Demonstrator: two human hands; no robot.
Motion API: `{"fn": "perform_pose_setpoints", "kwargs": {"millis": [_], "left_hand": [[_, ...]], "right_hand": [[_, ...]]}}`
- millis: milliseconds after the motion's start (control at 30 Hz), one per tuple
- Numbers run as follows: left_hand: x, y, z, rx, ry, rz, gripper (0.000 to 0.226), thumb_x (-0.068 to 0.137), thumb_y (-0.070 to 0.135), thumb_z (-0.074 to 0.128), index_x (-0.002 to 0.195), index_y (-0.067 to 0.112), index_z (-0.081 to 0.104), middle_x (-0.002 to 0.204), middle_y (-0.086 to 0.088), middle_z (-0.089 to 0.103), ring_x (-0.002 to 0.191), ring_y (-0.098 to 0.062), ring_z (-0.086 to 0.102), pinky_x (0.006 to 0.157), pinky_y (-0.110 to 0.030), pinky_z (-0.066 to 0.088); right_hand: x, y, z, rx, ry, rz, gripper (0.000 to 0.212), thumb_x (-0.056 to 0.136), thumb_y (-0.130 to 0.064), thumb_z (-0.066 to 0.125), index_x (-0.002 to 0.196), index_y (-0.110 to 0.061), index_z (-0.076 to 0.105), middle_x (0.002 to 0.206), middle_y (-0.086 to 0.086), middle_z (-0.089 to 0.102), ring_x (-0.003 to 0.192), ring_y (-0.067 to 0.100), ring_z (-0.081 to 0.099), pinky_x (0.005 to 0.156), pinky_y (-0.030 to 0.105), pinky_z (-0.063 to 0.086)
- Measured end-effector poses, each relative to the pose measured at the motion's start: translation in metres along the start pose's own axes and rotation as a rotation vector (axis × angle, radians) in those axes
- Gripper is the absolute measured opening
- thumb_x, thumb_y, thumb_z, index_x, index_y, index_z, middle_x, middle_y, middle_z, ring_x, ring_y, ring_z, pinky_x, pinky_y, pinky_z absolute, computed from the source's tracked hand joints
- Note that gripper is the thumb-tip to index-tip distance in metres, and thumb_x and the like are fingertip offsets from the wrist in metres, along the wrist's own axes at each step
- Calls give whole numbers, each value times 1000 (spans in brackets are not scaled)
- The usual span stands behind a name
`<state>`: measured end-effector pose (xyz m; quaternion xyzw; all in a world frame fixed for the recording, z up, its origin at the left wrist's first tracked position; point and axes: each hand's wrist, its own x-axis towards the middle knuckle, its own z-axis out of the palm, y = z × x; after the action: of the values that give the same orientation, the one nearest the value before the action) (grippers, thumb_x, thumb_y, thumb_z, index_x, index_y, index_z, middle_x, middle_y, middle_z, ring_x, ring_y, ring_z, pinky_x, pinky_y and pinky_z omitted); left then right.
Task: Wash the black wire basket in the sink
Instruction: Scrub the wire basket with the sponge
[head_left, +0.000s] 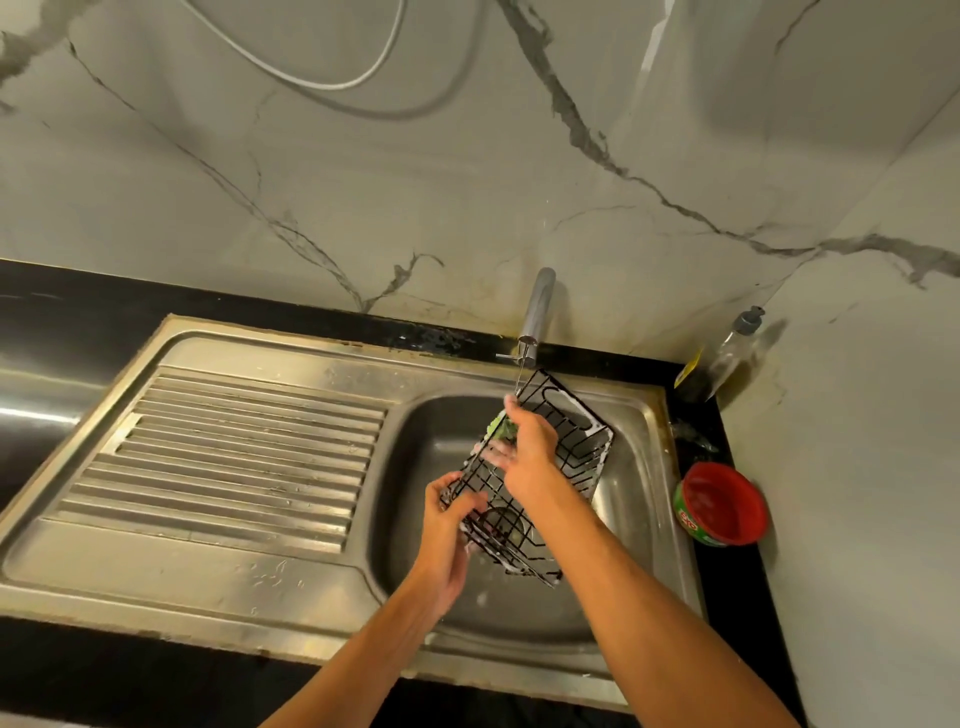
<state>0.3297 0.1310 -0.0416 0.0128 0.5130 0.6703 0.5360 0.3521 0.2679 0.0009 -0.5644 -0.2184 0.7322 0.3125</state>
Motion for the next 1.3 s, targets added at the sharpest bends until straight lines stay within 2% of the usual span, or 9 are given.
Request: {"fn": "perform_pose_setpoints", "kwargs": {"millis": [133,267,433,700,833,933,1100,1167,1300], "left_hand": [[-8,-19,-6,-14,-12,29,104,40,20,84,135,28,42,103,-9,64,99,-23,59,84,-38,44],[-12,-23,-17,71,-90,-6,130,38,17,92,147,42,26,132,-2,54,118,-16,57,88,-34,46],[-12,6,-22,323,-73,-91,130,44,80,76,156,37,28,165,3,14,150,-25,22,119,-60,15],[45,72,29,601,48,75,105,68,70,78,150,15,42,147,-10,52,128,-27,53,113,-47,40],[73,77,47,667,115,27,125,49,65,90,147,8,39,145,-14,51,128,-34,53,105,-53,48],[85,77,48,716,148,11,105,56,45,94,141,5,46,133,-14,60,120,-31,59,101,-48,52],[86,85,37,571,101,-33,110,54,34,91,147,7,39,126,-17,62,104,-39,66,72,-49,61],[82,90,35,533,60,-21,115,50,32,93,148,9,38,126,-16,62,75,-28,61,45,-32,50],[80,89,37,515,-21,-29,120,41,32,94,146,7,42,129,-18,63,67,-20,56,36,-24,44]], "right_hand": [[-7,13,-2,-139,45,-149,43,73,14,71,106,-11,60,104,16,66,67,24,69,50,30,57],[-18,25,-20,-130,100,-256,40,76,20,63,107,-5,63,96,13,68,61,22,72,51,24,56],[-21,40,-37,-85,137,-348,41,74,24,64,108,0,67,94,15,70,64,18,72,58,28,61],[-28,53,-37,-301,40,-524,32,78,20,64,97,-6,69,88,10,69,70,18,71,58,33,61],[-32,50,-36,-354,-17,-595,34,80,19,63,95,-11,67,91,10,69,78,26,72,57,36,62],[-40,40,-37,-382,-149,-566,31,82,15,67,103,-8,68,98,11,70,81,20,72,58,31,61],[-28,3,-54,-381,-314,-279,21,86,2,69,101,-13,71,108,12,71,91,21,73,66,35,62],[-12,-11,-60,-230,-167,-184,23,88,5,65,102,-13,71,106,11,72,90,24,73,55,29,59],[12,-33,-50,-62,174,-170,27,84,-2,73,110,-8,70,105,10,74,85,18,69,61,26,58]]}}
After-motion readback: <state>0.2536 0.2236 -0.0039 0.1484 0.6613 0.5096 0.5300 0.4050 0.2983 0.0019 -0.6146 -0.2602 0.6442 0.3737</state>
